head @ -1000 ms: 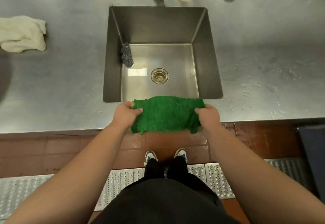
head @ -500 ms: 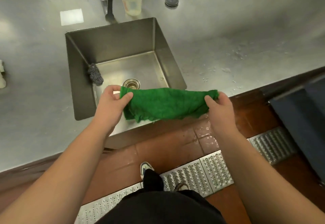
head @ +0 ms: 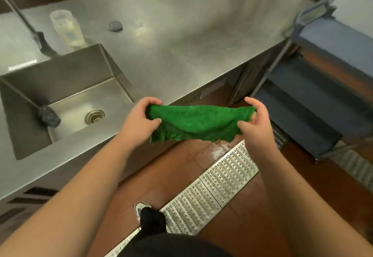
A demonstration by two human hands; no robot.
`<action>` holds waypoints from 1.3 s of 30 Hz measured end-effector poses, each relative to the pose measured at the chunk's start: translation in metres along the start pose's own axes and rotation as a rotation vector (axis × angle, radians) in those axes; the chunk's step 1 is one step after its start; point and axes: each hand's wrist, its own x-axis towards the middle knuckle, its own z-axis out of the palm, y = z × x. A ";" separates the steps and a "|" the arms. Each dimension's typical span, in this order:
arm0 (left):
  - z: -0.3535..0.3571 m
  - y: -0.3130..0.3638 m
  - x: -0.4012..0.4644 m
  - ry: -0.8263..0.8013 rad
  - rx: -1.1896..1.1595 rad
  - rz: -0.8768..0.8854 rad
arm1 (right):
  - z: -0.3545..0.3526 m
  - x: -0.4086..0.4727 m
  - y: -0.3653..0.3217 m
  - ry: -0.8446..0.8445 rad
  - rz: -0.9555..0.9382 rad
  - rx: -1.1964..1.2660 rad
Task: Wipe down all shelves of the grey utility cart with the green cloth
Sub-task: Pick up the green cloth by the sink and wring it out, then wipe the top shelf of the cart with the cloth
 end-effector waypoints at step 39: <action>0.171 0.186 -0.018 -0.788 -0.262 0.306 | -0.101 -0.129 -0.047 0.468 0.060 0.802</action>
